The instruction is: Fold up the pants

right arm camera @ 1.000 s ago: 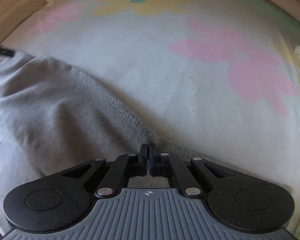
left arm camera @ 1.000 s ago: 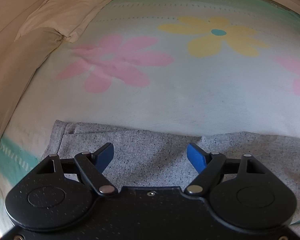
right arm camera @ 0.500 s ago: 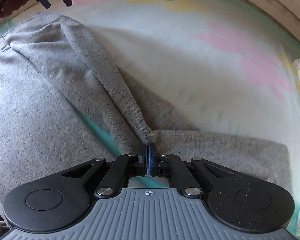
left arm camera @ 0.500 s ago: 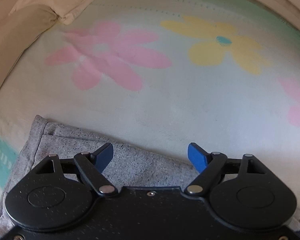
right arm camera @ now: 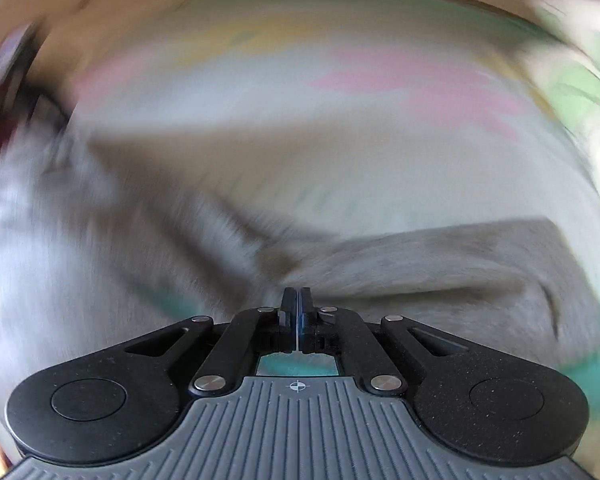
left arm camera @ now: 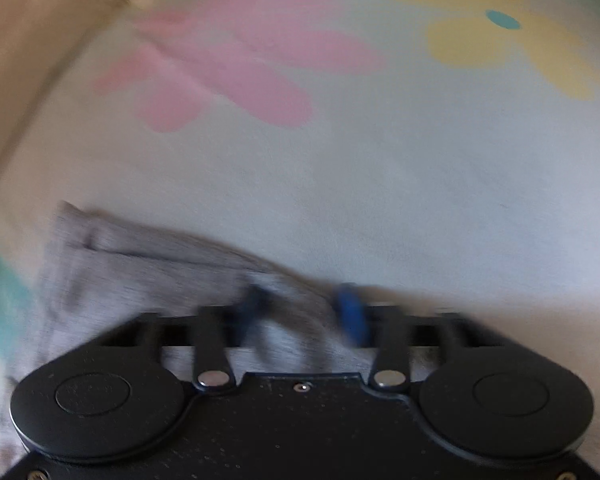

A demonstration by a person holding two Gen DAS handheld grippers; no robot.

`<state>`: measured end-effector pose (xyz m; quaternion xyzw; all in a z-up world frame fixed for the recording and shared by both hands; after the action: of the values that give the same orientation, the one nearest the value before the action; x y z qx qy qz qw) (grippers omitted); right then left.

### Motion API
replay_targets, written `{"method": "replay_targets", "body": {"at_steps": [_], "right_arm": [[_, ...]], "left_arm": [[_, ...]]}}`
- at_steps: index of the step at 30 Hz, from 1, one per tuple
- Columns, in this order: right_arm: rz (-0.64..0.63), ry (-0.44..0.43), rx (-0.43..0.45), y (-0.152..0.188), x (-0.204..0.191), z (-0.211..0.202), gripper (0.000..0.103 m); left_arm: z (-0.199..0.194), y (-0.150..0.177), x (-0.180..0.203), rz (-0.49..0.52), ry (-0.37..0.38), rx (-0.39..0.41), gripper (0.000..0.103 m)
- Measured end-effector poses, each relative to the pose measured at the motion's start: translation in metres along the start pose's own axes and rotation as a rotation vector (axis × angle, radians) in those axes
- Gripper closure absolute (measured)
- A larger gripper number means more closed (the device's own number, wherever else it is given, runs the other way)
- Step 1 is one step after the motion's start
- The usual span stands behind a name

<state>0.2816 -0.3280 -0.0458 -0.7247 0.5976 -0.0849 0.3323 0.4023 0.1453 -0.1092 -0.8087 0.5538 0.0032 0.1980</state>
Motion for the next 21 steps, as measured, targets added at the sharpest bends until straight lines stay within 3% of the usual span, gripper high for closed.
{"method": "replay_targets", "body": {"at_steps": [2, 4, 9, 12, 14, 17, 19, 21], "right_arm": [[0.169, 0.018, 0.09, -0.021, 0.025, -0.015, 0.087], [0.302, 0.107, 0.128, -0.039, 0.051, -0.018, 0.06], [0.493, 0.319, 0.087, -0.068, 0.088, 0.028, 0.056], [0.616, 0.429, 0.01, -0.06, 0.105, 0.06, 0.056], [0.627, 0.494, -0.024, -0.055, 0.109, 0.075, 0.056], [0.571, 0.591, -0.048, -0.059, 0.102, 0.08, 0.058], [0.613, 0.622, -0.056, -0.058, 0.104, 0.077, 0.09], [0.639, 0.582, -0.054, -0.058, 0.107, 0.07, 0.098]], "left_arm": [[-0.004, 0.001, -0.008, -0.042, 0.036, 0.011, 0.072], [-0.008, 0.004, -0.016, -0.054, 0.049, 0.026, 0.08], [-0.023, 0.011, -0.019, -0.006, 0.025, 0.088, 0.083], [-0.029, 0.008, -0.014, -0.003, 0.026, 0.104, 0.083], [-0.032, 0.007, -0.017, -0.01, 0.038, 0.104, 0.083], [-0.033, 0.005, -0.017, -0.013, 0.054, 0.104, 0.083], [-0.03, 0.006, -0.019, -0.012, 0.063, 0.108, 0.084], [-0.033, 0.005, -0.018, -0.01, 0.071, 0.111, 0.084]]}}
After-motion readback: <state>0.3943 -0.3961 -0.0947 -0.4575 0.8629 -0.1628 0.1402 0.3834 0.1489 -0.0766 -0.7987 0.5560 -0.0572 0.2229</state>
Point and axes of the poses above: each gripper's, at about its wrist camera, not at the fingertips, and z roughly the way its jaws point, x to its right, y to its underside, the point moved 6 cm from there along z, roughly the way its jaws point, and after that the axes turned 8 degrees about -y, right-handed, at the moved point
